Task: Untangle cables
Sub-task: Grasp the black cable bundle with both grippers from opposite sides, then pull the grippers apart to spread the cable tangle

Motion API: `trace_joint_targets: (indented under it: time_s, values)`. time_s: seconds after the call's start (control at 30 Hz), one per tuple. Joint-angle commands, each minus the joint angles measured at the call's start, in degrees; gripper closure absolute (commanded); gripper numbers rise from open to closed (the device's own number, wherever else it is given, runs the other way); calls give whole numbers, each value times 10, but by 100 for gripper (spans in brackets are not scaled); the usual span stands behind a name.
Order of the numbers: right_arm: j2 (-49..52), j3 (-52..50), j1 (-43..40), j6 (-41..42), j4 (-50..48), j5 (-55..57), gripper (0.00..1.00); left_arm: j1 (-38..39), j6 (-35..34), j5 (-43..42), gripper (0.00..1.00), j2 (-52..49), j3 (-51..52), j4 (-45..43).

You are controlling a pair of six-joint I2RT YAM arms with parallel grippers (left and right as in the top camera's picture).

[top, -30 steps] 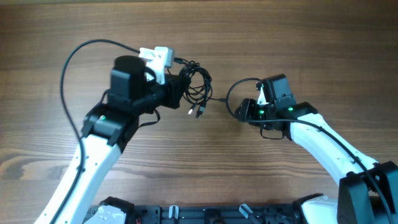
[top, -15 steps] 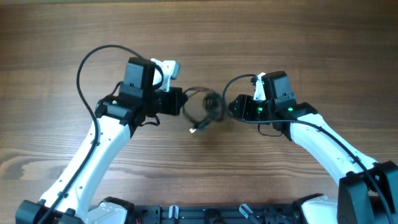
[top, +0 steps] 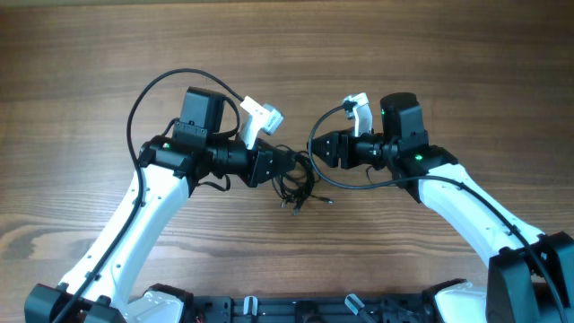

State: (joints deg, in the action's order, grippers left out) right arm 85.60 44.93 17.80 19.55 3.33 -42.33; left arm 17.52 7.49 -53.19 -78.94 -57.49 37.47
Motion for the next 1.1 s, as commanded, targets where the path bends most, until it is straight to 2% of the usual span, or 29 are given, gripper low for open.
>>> trace_joint_targets:
  time_s: [0.0, 0.07, 0.13, 0.23, 0.3, 0.33, 0.37, 0.43, 0.5, 0.57, 0.63, 0.67, 0.77, 0.9, 0.97, 1.03, 1.07]
  values:
    - [4, 2, 0, -13, 0, -58, 40, -2, 15, -128, 96, -3, -6, -42]
    - [5, 2, 0, -8, 3, -57, 45, -2, 16, -171, 96, -3, -6, -69]
    - [4, 2, 0, 3, 6, -63, 57, -2, 16, -172, 96, -3, -6, -73]
    - [5, 2, 0, 4, 25, -112, 59, -2, 16, -172, 96, -3, -6, -82]
    - [5, 2, 0, 3, 43, -145, 64, -2, 15, -153, 96, -3, -6, -94]
    - [5, 2, 0, 3, 55, -155, 69, -2, 15, -140, 96, -3, -6, -95]
    - [5, 2, 0, 3, 65, -154, 81, -2, 12, -128, 96, -3, -6, -95]
    - [4, 2, 0, 1, 70, -146, 96, -2, 11, -122, 96, -3, -6, -94]
    - [5, 2, 0, 33, 81, -56, 96, -2, 11, -69, 96, -3, -6, -71]
    - [5, 2, 0, 110, 128, 107, 96, -2, 11, -10, 96, -3, -6, -43]
    - [4, 2, 0, 177, 191, 295, 96, -2, 11, 92, 96, -3, -6, -10]
    - [4, 2, 0, 184, 205, 350, 96, -3, 11, 169, 96, -3, -6, 12]
    - [4, 2, 0, 183, 213, 432, 96, -29, -27, 360, 96, -3, -6, 58]
    - [3, 2, 0, 180, 209, 472, 96, -111, -113, 389, 96, -3, -6, 24]
    - [-12, 2, 0, 156, 192, 466, 96, -171, -205, 390, 96, -3, -6, -20]
    - [-40, 2, 0, 128, 183, 460, 96, -214, -306, 394, 96, -3, -6, -30]
    - [-57, 2, 0, 125, 183, 464, 96, -227, -335, 393, 96, -3, -6, -28]
